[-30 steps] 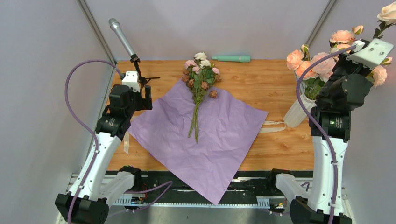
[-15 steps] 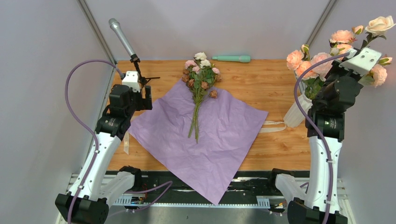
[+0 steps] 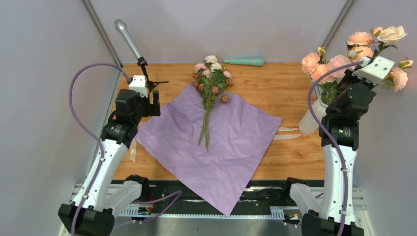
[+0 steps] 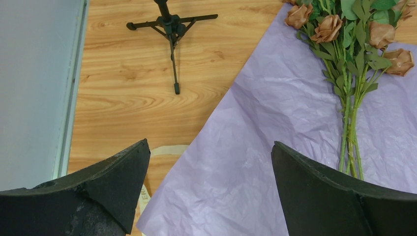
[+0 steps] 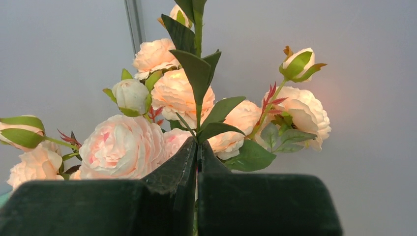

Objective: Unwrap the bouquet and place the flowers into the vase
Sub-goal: Insert the fake flower into the vase.

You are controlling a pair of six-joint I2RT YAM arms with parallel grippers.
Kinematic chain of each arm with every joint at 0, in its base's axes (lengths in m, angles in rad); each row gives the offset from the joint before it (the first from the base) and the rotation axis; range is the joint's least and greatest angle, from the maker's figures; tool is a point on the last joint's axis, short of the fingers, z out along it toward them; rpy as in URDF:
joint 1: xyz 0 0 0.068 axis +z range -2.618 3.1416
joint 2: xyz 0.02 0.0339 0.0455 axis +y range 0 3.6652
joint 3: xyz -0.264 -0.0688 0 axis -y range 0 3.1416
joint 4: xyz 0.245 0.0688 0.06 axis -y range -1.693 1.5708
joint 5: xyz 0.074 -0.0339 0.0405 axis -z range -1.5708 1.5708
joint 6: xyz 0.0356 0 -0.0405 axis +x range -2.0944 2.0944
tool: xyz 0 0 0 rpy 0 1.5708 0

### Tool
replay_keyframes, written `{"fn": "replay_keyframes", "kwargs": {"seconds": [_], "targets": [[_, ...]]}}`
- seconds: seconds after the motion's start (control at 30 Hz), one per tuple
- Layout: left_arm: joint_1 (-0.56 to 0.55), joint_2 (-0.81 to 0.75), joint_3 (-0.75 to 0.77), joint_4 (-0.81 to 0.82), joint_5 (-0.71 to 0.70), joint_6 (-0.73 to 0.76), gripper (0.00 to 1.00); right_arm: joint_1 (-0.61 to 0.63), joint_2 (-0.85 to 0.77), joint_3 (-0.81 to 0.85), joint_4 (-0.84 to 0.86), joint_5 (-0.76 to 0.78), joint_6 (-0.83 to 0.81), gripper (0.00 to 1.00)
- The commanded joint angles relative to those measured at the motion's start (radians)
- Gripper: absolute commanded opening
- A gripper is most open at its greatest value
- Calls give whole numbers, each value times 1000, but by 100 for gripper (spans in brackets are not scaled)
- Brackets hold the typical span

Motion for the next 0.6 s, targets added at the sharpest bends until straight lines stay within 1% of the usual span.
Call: {"fn": "replay_keyframes", "kwargs": {"seconds": [0.0,0.2,0.57], "targets": [[-3,-9,-3,12,0,16,100,-7,-17,-27,-1,-22,32,0],[-3,-8,-4,13,2,15,100,-9,-17,-62,-2,-43,52,0],[-3,-9,-7,14,3,13,100,-9,-16,-136,-6,-36,80,0]]}}
